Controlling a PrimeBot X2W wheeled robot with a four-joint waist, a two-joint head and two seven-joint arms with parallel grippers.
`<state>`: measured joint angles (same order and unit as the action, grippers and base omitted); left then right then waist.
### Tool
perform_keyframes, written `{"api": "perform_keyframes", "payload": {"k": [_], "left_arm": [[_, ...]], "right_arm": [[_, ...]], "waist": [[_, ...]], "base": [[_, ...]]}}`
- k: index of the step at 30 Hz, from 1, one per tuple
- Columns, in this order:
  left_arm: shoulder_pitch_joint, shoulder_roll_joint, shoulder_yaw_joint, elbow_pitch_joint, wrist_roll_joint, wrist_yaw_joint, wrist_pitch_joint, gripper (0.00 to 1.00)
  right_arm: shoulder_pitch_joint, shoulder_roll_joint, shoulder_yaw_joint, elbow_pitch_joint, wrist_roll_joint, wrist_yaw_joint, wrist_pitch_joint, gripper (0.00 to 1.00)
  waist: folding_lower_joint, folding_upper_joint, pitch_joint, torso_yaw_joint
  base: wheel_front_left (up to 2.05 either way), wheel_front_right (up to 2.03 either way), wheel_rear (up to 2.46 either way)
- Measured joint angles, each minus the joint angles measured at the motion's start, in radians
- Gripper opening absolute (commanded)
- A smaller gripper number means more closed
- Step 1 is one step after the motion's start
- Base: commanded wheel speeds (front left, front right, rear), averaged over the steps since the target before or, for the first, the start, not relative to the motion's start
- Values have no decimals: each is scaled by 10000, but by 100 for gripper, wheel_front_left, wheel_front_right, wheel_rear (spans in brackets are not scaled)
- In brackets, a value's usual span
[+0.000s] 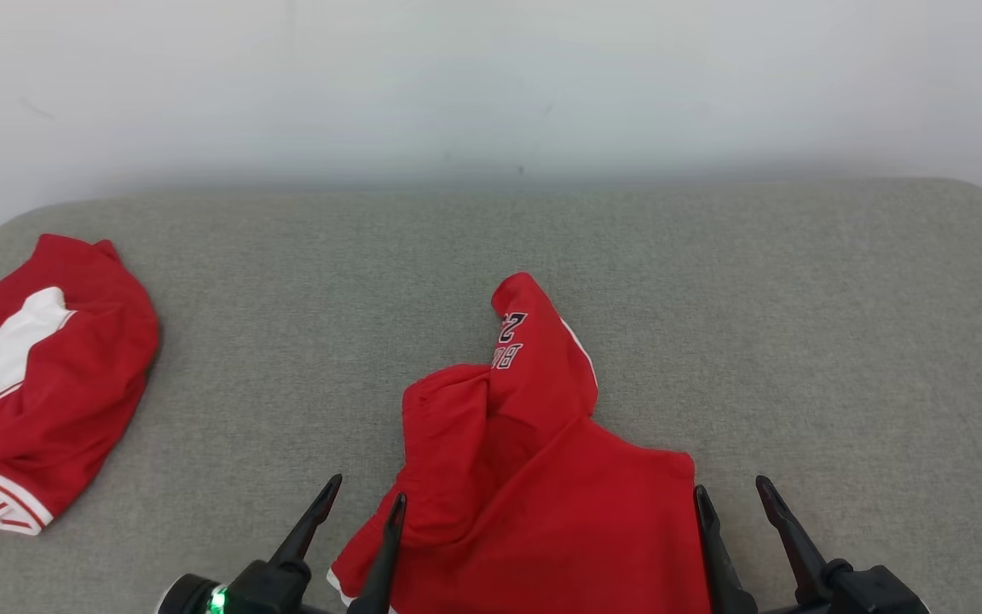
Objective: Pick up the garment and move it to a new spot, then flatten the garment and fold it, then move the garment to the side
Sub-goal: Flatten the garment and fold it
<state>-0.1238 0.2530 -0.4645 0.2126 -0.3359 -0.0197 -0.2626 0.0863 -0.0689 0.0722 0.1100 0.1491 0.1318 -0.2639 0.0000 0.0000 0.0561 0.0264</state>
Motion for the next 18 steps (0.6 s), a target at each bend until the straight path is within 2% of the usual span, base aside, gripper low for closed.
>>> {"api": "perform_keyframes", "payload": {"k": [5,11,18], "left_arm": [[499,163,416,-794,50,267,0,100],[1102,205,1394,-1496,516,692,2,100],[1837,-157,2755,-2050,1009,844,0,100]], "right_arm": [[66,-19,21,58,8,0,0,100],[274,-134,-240,391,8,0,0,100],[384,-190,-529,997,8,0,0,100]], "waist": [[0,0,-175,213],[0,0,-228,164],[0,0,-241,58]], "base": [[0,0,0],[0,0,0],[0,0,0]]}}
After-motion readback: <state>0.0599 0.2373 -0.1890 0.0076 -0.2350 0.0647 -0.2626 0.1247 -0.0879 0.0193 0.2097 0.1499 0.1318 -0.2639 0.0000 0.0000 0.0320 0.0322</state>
